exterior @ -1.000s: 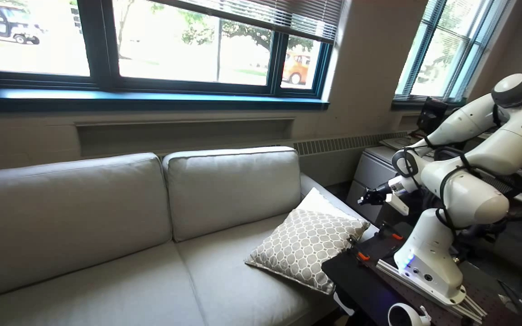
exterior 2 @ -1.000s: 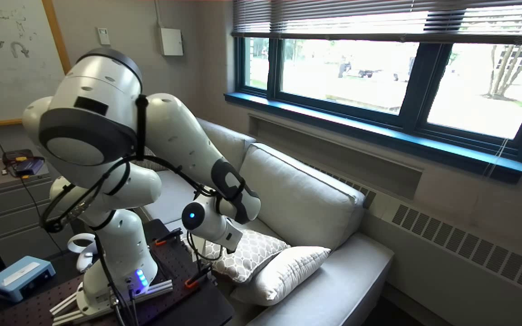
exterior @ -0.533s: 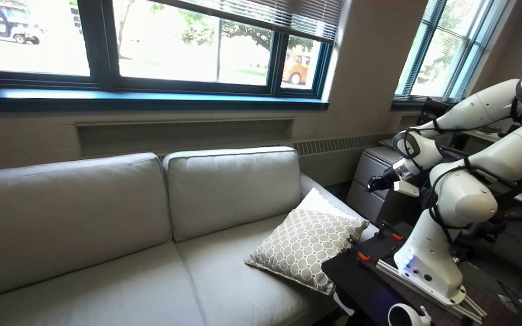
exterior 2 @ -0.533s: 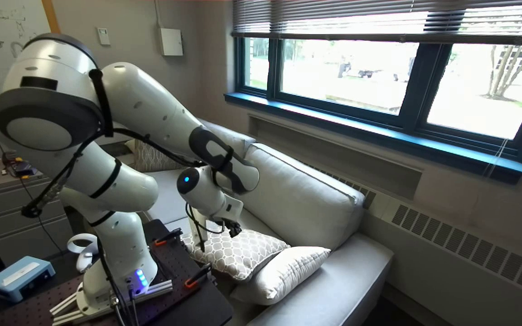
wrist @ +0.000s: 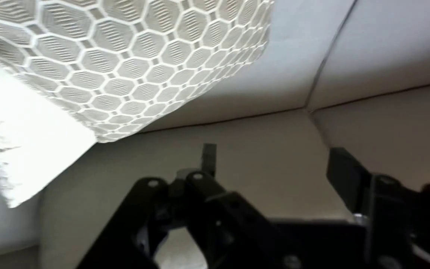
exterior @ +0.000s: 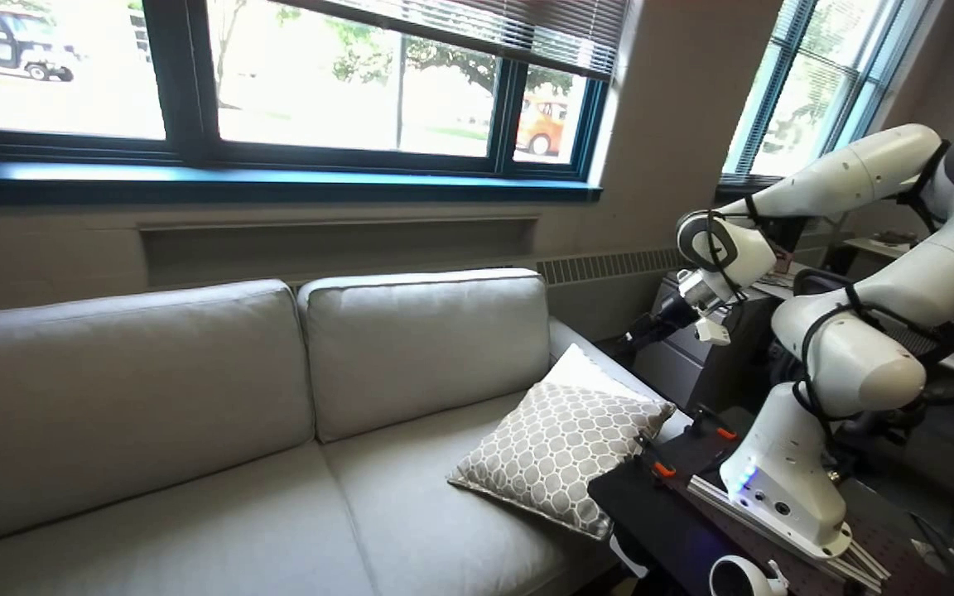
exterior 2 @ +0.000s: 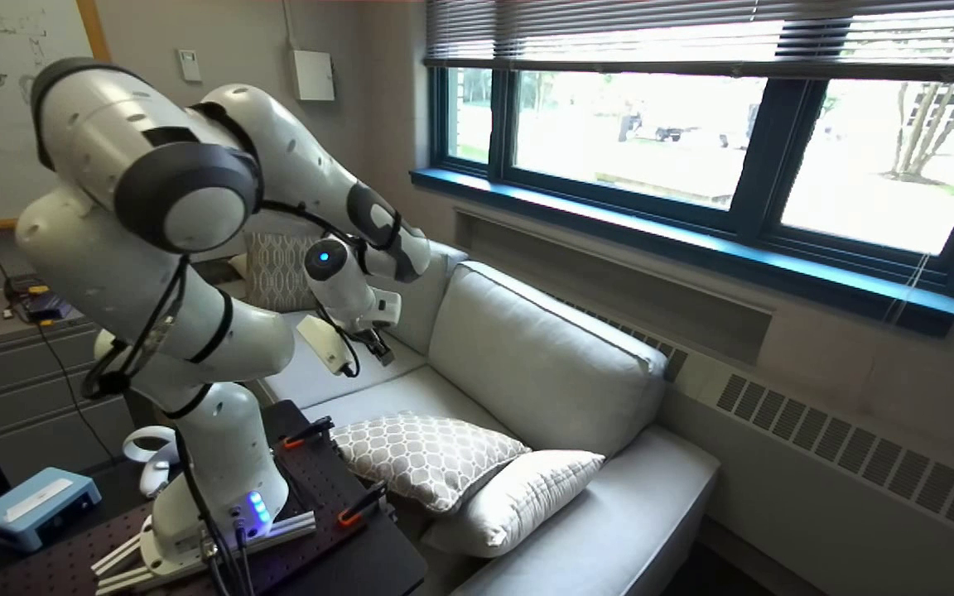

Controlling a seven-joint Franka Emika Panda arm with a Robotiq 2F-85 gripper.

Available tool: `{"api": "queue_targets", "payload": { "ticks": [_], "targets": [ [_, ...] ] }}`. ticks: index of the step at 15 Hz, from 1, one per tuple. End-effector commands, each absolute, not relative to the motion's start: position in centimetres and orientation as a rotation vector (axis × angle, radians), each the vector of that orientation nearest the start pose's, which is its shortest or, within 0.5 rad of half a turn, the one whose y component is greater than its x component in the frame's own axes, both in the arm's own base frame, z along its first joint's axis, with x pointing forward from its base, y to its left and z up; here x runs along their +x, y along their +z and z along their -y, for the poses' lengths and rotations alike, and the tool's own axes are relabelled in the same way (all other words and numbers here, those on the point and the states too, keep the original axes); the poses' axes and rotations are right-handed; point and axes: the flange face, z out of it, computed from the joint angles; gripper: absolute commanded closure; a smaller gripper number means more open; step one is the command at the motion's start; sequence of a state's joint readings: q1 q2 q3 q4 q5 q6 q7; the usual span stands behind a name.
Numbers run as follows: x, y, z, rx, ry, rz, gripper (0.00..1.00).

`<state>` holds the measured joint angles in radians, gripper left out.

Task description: Move the pillow in the middle of the couch to the right side

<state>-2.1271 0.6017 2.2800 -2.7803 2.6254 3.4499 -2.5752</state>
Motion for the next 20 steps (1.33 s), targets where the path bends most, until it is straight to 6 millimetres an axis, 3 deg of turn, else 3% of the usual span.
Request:
{"api": "queue_targets", "payload": {
  "ticks": [1,3,5,9,10,11,15,18,20],
  "targets": [
    [25.0,28.9,-8.4,-2.682,-0.478,0.228,0.0],
    [24.3,27.3,-10.3,-2.701,-0.37,0.279,0.0],
    [24.3,25.5,-11.0,-2.75,-0.272,0.26,0.0],
    [25.5,22.5,-10.4,-2.877,-0.168,0.145,0.0],
    [24.8,21.4,-10.0,-2.893,-0.11,0.11,0.0],
    [24.4,22.1,-10.2,-2.824,-0.138,0.174,0.0],
    [24.3,21.7,-10.3,-2.83,-0.131,0.176,0.0],
    [23.3,21.2,-12.8,-2.843,-0.151,0.239,0.0],
    [24.4,21.0,-12.8,-2.858,-0.201,0.213,0.0]
  ]
}}
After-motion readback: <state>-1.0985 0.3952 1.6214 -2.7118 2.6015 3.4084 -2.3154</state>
